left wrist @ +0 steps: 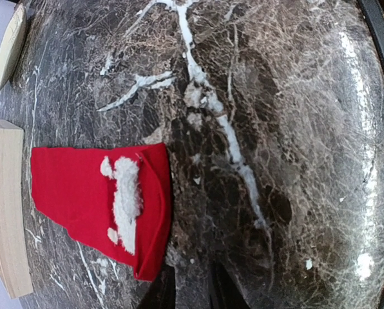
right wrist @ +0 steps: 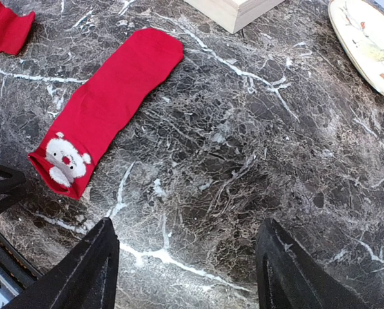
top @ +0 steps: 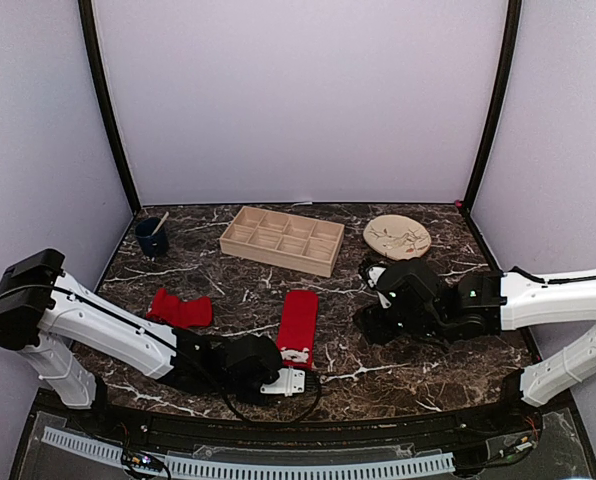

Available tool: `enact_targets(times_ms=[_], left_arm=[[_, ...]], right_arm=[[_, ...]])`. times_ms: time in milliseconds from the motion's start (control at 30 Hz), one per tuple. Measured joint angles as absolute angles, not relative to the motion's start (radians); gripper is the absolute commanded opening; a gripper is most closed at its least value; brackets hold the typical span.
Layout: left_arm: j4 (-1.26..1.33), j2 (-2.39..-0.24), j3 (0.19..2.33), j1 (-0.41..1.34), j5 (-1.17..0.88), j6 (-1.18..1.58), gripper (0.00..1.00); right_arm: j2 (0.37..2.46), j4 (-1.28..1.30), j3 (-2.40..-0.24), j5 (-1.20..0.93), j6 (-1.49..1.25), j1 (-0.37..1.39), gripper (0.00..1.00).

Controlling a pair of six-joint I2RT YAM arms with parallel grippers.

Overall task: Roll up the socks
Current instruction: Pick up the sock from the center of the board.

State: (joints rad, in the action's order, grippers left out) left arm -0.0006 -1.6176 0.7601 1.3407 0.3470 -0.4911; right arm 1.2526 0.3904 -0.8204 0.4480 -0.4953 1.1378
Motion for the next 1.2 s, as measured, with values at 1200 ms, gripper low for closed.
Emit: enact_targets(times_ms=[1200], left_arm=[[0.083, -1.715, 0.788, 1.219, 0.348, -0.585, 0.21]], right_arm=[[1.287, 0.381, -0.821, 0.391, -0.442, 1.09, 0.68]])
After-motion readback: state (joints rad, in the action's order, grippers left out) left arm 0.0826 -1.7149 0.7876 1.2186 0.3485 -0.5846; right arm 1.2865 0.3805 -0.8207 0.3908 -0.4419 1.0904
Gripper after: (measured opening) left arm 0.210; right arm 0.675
